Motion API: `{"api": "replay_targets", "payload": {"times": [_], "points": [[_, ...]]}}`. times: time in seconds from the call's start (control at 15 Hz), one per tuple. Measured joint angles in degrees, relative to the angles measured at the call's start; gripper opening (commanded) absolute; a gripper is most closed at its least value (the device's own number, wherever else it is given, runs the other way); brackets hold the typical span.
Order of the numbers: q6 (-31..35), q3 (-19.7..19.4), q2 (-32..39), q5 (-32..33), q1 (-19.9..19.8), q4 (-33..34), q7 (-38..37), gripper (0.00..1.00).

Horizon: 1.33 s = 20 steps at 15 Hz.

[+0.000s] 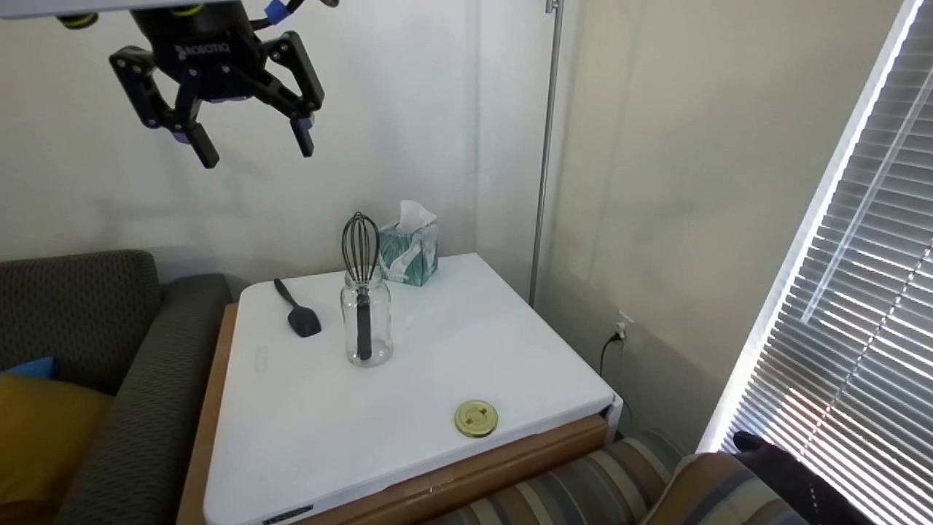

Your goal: Put the dishing spoon in the glass cup

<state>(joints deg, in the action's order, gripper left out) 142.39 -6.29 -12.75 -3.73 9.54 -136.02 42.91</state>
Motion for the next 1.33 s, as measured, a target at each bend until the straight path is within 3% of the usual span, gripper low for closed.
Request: {"api": "replay_targets", "payload": {"times": [0.6,1.33], "points": [[9.24,6.74,8.25,-0.04,1.45,0.80,7.99,1.00],[11.12,12.43,17.12,0.29,1.38,5.41,13.81,1.00]]}}
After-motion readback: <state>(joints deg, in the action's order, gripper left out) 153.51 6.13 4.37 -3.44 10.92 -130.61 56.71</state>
